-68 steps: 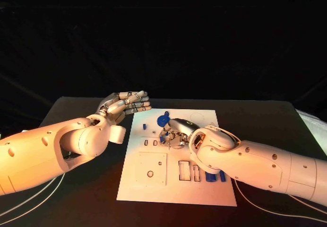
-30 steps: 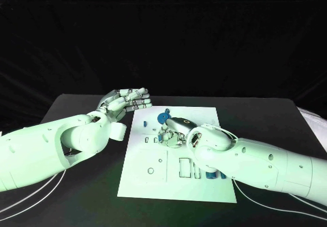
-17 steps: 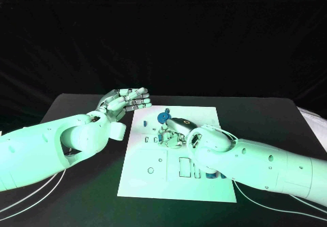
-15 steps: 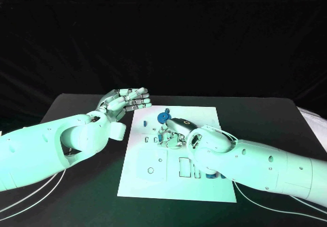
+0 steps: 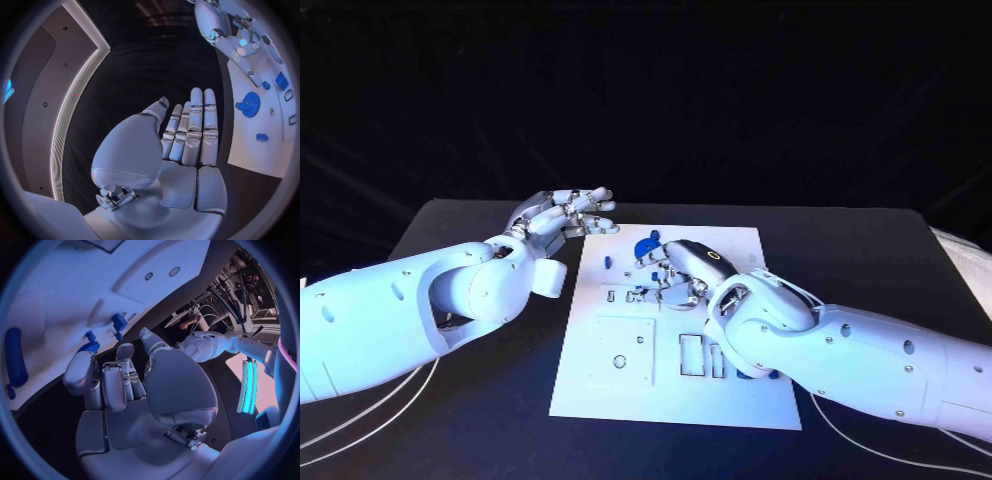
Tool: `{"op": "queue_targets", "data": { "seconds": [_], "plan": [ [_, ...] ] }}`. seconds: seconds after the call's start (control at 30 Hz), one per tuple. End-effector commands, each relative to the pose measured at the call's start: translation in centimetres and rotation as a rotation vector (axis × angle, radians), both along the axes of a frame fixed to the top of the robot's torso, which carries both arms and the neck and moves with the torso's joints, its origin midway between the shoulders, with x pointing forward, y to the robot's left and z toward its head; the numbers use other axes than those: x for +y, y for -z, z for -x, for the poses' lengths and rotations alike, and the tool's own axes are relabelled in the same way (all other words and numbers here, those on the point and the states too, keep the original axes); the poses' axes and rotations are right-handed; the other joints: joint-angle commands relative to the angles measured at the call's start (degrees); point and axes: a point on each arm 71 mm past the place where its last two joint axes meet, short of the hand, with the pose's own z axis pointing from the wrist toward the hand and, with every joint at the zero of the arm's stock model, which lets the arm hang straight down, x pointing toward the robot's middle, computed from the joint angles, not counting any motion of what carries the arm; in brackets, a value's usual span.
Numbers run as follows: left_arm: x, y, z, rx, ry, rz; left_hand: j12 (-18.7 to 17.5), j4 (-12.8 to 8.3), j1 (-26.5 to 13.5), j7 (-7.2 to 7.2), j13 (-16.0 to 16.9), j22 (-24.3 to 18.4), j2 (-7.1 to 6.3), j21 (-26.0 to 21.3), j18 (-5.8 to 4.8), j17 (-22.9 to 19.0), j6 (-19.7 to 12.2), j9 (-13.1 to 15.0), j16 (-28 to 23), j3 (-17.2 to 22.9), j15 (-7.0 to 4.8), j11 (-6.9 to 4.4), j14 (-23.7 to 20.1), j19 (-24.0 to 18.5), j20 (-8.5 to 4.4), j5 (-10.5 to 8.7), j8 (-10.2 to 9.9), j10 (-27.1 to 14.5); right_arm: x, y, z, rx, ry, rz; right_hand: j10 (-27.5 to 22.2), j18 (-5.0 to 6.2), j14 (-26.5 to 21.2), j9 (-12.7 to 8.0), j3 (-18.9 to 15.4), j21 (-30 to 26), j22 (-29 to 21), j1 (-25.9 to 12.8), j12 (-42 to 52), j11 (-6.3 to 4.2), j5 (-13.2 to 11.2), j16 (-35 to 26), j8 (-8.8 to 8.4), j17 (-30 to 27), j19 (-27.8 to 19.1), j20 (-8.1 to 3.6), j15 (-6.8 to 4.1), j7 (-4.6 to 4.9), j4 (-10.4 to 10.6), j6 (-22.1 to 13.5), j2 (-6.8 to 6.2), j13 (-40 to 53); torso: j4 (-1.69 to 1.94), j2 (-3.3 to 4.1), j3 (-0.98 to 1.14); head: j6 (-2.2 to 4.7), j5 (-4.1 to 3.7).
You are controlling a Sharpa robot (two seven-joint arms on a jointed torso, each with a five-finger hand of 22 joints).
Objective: Assemble the parts on the task board
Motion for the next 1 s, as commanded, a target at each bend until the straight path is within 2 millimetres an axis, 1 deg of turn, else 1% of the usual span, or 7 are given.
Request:
{"op": "queue_targets", "data": {
  "seconds": [0.03, 0.1, 0.2, 0.27, 0.43, 0.6, 1.0],
  "plan": [
    [0.0, 0.5, -0.1, 0.031, -0.008, -0.085, 1.8, -0.1, 0.0, -1.6, 0.8, 2.3, -0.28, 4.4, 0.64, 3.8, 1.2, 0.2, 6.2, 1.0, -2.02, -1.4, 4.8, 5.1, -1.83, 0.17, 0.7, 3.5, -0.8, -1.7, 0.1, -0.035, -0.081, -0.145, -0.2, -0.33, 2.7, -0.1, -0.1, -0.4, -0.1, 0.9, 0.4, 0.12, 0.2, -0.4, 0.04, -0.3, -0.1, 0.31, 0.44, 0.0, -0.2, -0.4, 0.38, 0.3, -0.23, -0.45, 0.13, -0.05, 0.15],
    [-0.1, 0.9, 0.0, 0.062, 0.001, -0.138, 4.1, -0.3, -0.1, -2.3, 2.3, 4.7, -0.89, 8.6, 0.64, 22.0, 2.1, 0.4, 24.1, 1.9, -2.97, -2.82, 6.8, 8.1, -3.26, 0.18, 1.2, 6.1, -2.2, -2.8, -0.6, 0.0, -0.085, -0.189, -0.4, -0.22, 2.5, 0.0, 0.1, -0.8, -0.7, 1.6, 0.3, 0.1, 0.3, -1.0, 0.34, -1.1, -0.4, 0.34, 0.45, -0.02, -0.4, -0.2, 1.01, 0.1, -0.35, -0.86, 0.18, -0.06, 0.32],
    [-0.3, 1.5, 0.0, 0.109, 0.035, -0.238, 11.8, -0.7, -0.9, -3.48, 7.7, 26.0, -2.45, 28.2, -1.73, 55.7, 4.0, 1.1, 54.0, 1.7, -4.39, -5.63, 9.1, 13.7, -5.17, -0.09, 3.1, 10.6, -4.7, -4.3, -1.6, 0.071, -0.061, -0.246, -1.7, 0.02, 2.3, 0.1, 0.6, -1.5, -2.0, 2.7, -1.4, 0.08, 0.5, -1.8, 0.55, -2.1, -1.1, 0.34, 0.43, 0.0, -0.8, -0.1, 1.8, -1.5, -0.62, -1.44, 0.19, -0.29, 0.46],
    [-0.5, 2.1, 0.1, 0.155, 0.073, -0.333, 18.7, 0.0, -2.0, -4.65, 13.3, 36.8, -1.64, 37.5, -3.25, 65.7, 4.7, 1.9, 62.0, 1.6, -4.73, -6.25, 9.2, 14.7, -5.67, 0.08, 4.7, 10.3, -6.4, -5.3, -2.2, 0.1, -0.038, -0.274, -1.9, 0.06, 2.2, 0.1, 0.8, -1.7, -2.3, 3.1, -1.7, 0.07, 0.6, -1.9, 0.64, -2.2, -1.2, 0.34, 0.42, 0.02, -0.9, -0.1, 2.21, -1.8, -0.69, -1.78, 0.17, -0.39, 0.54],
    [-0.8, 3.5, 0.2, 0.263, 0.213, -0.651, 43.0, 10.3, -11.2, -6.19, 36.5, 46.7, 0.85, 46.5, -4.19, 73.2, 4.3, 5.4, 67.5, -2.9, -5.61, -6.69, 9.8, 13.5, -6.14, -0.72, 9.9, 8.0, -10.2, -7.1, -2.8, 0.128, 0.03, -0.325, -1.4, 0.06, 2.3, 0.1, 0.5, -1.8, -2.3, 3.0, -1.3, 0.08, -1.7, -2.0, 0.99, -2.2, -1.2, 0.34, 0.42, 0.0, -0.7, 0.1, 2.87, -1.8, -1.09, -2.83, 0.34, -0.87, 0.77],
    [-1.2, 3.7, -0.4, 0.288, 0.297, -0.933, 55.4, 12.4, -12.0, -6.91, 49.6, 56.6, 1.17, 54.3, -5.24, 76.4, 2.2, 11.4, 69.4, -7.5, -5.96, -7.28, 10.7, 14.1, -6.3, -0.76, 17.3, 8.1, -12.1, -7.4, -3.0, 0.136, 0.068, -0.341, -1.3, 0.06, 2.3, 0.1, 0.5, -1.8, -2.3, 3.0, -1.3, 0.07, -1.7, -2.0, 1.0, -2.3, -1.2, 0.34, 0.42, 0.0, -0.7, 0.1, 2.9, -1.8, -1.36, -3.37, 0.68, -1.56, 1.44],
    [-3.2, 3.9, -1.4, 0.297, 0.325, -1.222, 61.7, 12.7, -12.5, -8.16, 57.5, 66.2, 3.19, 60.8, -6.7, 76.4, -3.3, 24.4, 69.4, -16.3, -6.75, -8.26, 10.7, 15.8, -6.84, -2.24, 29.6, 10.3, -13.6, -7.1, -3.5, 0.154, 0.102, -0.32, -1.4, 0.12, 2.2, 0.2, 0.5, -2.0, -2.7, 2.9, -1.5, 0.08, -1.8, -2.4, 1.07, -2.7, -1.3, 0.33, 0.42, -0.01, -0.6, 0.2, 2.99, -2.0, -1.34, -3.81, 0.99, -2.16, 1.72]
  ]
}}
